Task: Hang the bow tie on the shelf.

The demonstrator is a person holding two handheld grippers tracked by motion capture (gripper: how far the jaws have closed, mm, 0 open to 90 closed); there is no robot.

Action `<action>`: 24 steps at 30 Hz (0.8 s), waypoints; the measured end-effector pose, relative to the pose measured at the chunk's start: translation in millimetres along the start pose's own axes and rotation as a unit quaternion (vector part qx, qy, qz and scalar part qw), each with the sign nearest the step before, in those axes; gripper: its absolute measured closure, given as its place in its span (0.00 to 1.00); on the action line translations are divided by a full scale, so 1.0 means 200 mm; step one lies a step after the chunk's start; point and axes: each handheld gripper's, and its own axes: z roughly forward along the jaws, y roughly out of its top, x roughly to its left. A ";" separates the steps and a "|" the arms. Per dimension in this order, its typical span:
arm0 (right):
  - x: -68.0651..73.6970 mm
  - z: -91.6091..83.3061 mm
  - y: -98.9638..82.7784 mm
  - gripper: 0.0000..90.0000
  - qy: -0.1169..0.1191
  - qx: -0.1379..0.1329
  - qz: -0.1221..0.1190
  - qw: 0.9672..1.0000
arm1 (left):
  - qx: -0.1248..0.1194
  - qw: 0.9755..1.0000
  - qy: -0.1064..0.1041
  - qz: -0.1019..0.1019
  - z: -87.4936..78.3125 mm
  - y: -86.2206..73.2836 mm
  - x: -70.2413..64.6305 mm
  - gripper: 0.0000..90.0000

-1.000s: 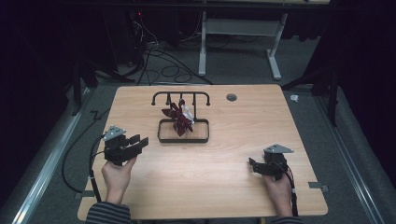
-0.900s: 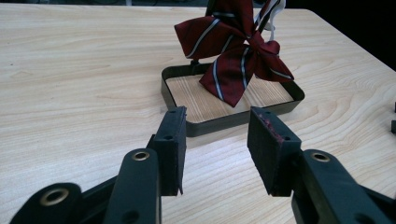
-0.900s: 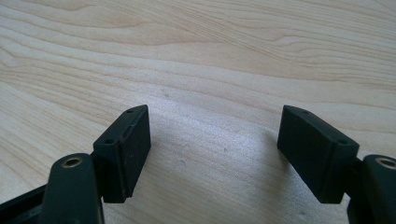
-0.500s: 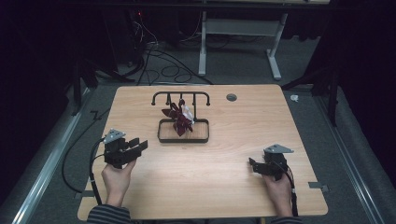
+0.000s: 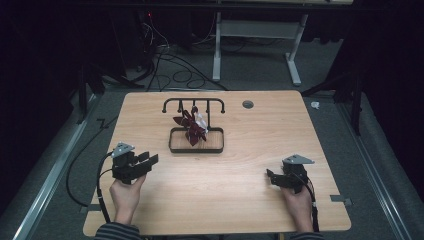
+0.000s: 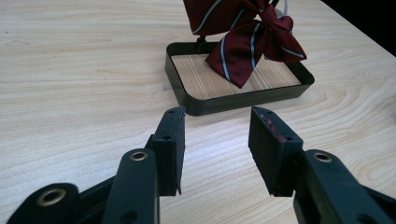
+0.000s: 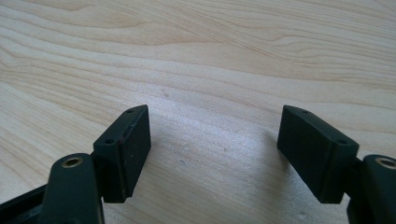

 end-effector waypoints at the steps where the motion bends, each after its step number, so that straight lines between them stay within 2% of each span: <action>1: 0.00 0.00 0.00 0.30 0.000 0.000 0.000 1.000 | 0.001 1.000 0.000 -0.001 0.00 0.00 0.00 0.63; 24: 0.00 0.00 0.00 0.30 0.000 0.000 0.000 1.000 | 0.015 1.000 0.002 -0.018 0.04 -0.08 0.03 0.63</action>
